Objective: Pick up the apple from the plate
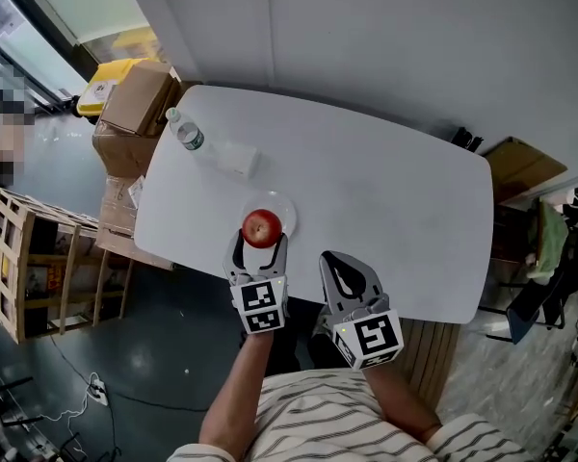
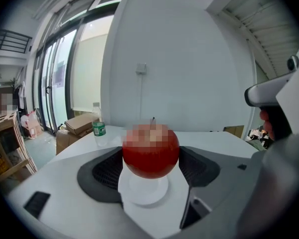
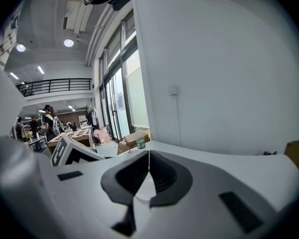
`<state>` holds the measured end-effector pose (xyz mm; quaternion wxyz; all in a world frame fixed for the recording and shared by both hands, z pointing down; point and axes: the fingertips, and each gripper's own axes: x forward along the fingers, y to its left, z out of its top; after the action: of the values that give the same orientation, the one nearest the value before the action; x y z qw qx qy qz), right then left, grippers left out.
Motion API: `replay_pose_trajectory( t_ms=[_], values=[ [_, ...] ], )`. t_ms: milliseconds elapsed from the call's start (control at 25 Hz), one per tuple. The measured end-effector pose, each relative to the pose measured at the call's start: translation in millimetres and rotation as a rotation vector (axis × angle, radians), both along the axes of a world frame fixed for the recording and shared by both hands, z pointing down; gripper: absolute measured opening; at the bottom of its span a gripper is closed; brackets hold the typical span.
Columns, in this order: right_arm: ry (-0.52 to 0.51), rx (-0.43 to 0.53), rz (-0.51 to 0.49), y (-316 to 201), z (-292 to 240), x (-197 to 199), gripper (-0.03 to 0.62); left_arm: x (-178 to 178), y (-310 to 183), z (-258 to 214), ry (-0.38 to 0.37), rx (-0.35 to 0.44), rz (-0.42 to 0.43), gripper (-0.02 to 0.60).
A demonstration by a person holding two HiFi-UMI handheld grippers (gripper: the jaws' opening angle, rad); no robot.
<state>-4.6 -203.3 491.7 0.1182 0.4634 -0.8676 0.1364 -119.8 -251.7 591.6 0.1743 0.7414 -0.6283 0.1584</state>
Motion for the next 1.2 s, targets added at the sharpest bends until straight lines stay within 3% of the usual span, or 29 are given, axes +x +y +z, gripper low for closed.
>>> replay_pose_trajectory(
  t_ms=[760, 1200],
  values=[
    [-0.044, 0.084, -0.029, 6.0, -59.3, -2.4, 0.014, 8.5, 39.4, -131.4, 0.019, 0.176, -0.031, 0.36],
    [-0.061, 0.14, -0.06, 2.3, -87.4, -12.2, 0.014, 0.7, 49.7, -175.2, 0.012, 0.243, -0.062, 0.36]
  ],
)
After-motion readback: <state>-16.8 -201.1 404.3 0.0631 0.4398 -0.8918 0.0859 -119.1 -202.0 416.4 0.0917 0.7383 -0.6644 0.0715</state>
